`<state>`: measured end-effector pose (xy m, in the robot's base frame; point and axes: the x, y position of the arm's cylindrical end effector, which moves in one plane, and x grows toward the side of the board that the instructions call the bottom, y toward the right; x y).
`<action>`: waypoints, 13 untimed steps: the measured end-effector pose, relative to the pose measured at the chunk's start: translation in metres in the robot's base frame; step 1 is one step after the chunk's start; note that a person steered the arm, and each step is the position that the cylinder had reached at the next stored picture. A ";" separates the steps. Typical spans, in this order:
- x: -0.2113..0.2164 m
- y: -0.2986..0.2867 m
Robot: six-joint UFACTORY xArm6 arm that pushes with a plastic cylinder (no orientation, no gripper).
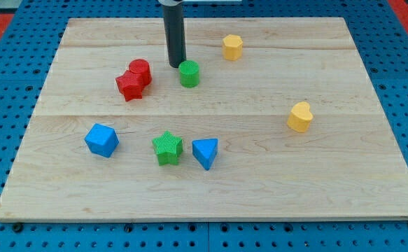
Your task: Push the green circle closer to the blue triangle
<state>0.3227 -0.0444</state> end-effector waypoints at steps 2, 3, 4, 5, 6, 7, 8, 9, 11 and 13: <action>0.049 0.007; 0.067 0.008; 0.064 -0.007; 0.055 0.000; 0.046 0.020; 0.059 0.031; 0.095 0.029; 0.136 0.027; 0.090 0.059; 0.143 0.065</action>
